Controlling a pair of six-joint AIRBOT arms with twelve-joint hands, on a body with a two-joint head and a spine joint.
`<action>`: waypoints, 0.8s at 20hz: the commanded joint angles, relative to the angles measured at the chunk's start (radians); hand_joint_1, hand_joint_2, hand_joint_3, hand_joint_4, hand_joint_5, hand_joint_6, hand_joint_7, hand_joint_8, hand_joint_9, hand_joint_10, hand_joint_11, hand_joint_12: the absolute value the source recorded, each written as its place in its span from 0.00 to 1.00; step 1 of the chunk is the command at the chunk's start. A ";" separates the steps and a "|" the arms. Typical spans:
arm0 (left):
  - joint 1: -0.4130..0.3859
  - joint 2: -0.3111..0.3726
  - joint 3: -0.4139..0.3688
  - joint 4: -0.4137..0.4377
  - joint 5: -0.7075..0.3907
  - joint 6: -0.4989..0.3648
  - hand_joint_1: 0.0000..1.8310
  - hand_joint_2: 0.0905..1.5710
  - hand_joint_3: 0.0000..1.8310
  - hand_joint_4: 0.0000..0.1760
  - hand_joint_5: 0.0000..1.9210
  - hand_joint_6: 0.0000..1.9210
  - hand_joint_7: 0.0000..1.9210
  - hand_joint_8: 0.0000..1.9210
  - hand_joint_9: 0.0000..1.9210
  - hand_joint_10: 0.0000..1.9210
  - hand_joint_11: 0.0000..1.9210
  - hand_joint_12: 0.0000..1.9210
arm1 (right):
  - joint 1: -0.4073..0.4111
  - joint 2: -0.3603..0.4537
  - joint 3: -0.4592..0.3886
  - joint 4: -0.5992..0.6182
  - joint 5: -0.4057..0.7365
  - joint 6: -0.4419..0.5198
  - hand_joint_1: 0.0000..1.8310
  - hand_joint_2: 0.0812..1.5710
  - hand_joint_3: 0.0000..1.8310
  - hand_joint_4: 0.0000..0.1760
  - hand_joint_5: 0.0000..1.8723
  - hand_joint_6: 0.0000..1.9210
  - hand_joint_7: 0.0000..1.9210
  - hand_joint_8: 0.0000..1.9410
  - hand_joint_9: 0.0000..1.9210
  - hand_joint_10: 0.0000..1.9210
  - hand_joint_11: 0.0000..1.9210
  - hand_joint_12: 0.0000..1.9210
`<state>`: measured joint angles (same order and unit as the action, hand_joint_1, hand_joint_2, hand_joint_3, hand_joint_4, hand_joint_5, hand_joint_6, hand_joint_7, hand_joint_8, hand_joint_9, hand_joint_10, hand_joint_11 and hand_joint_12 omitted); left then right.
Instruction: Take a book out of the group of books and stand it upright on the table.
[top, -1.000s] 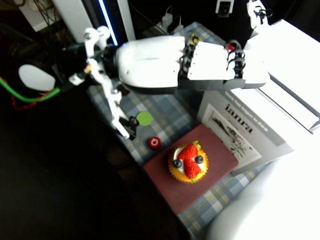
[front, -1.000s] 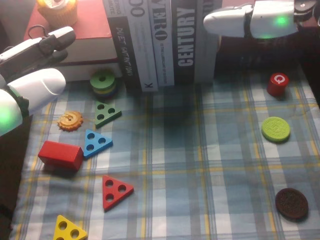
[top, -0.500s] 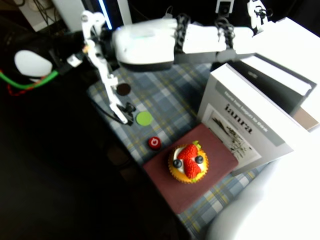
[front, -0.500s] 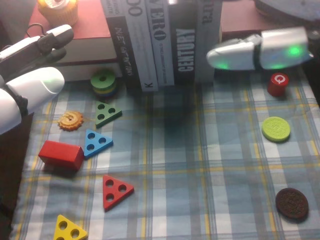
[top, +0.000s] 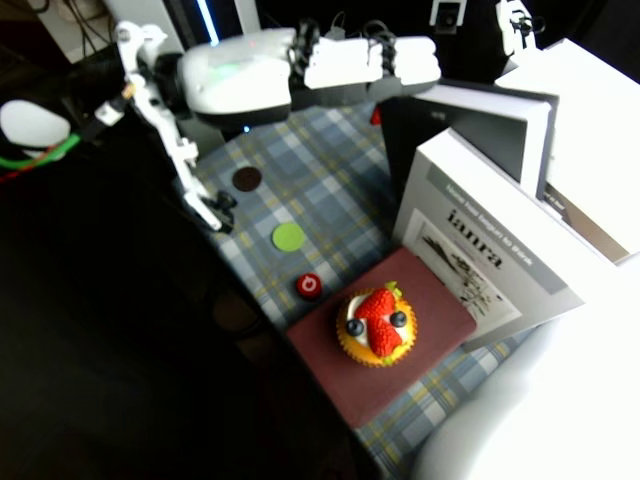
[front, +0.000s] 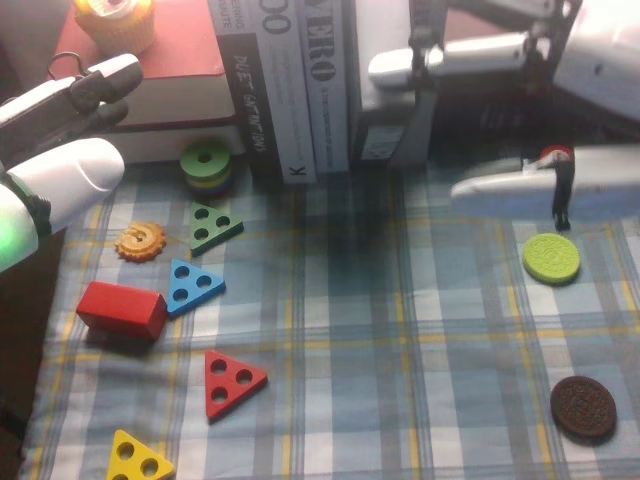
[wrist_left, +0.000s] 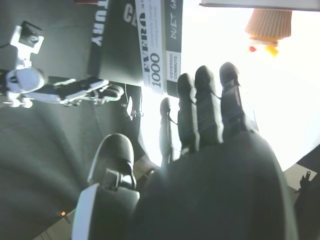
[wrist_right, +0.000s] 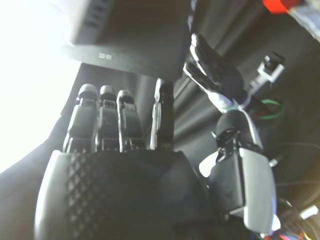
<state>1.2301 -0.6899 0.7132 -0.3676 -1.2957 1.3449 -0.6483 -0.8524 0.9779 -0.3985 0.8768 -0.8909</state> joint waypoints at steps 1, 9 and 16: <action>-0.001 0.001 -0.003 0.010 -0.131 -0.011 0.03 0.85 0.00 1.00 0.13 0.00 0.17 0.00 0.12 0.00 0.01 0.11 | 0.003 0.003 -0.009 0.026 0.133 0.001 0.00 0.73 0.00 1.00 0.24 0.00 0.00 0.00 0.00 0.00 0.00 0.00; 0.008 0.000 -0.005 0.005 -0.135 -0.018 0.03 0.85 0.00 1.00 0.14 0.00 0.16 0.00 0.11 0.00 0.00 0.14 | -0.051 0.048 -0.049 -0.081 0.248 0.133 0.11 0.77 0.00 1.00 0.25 0.01 0.00 0.00 0.00 0.00 0.00 0.00; 0.018 0.001 -0.002 -0.006 -0.206 -0.050 0.01 0.86 0.00 0.97 0.15 0.00 0.16 0.00 0.11 0.00 0.01 0.06 | -0.139 0.075 -0.063 -0.009 0.410 0.136 0.49 0.88 0.00 0.00 0.27 0.86 0.33 0.01 0.21 0.05 0.00 0.46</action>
<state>1.2564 -0.6899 0.7094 -0.3805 -1.3582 1.3018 -0.8074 -0.7776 0.9165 -0.4530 1.1492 -0.7567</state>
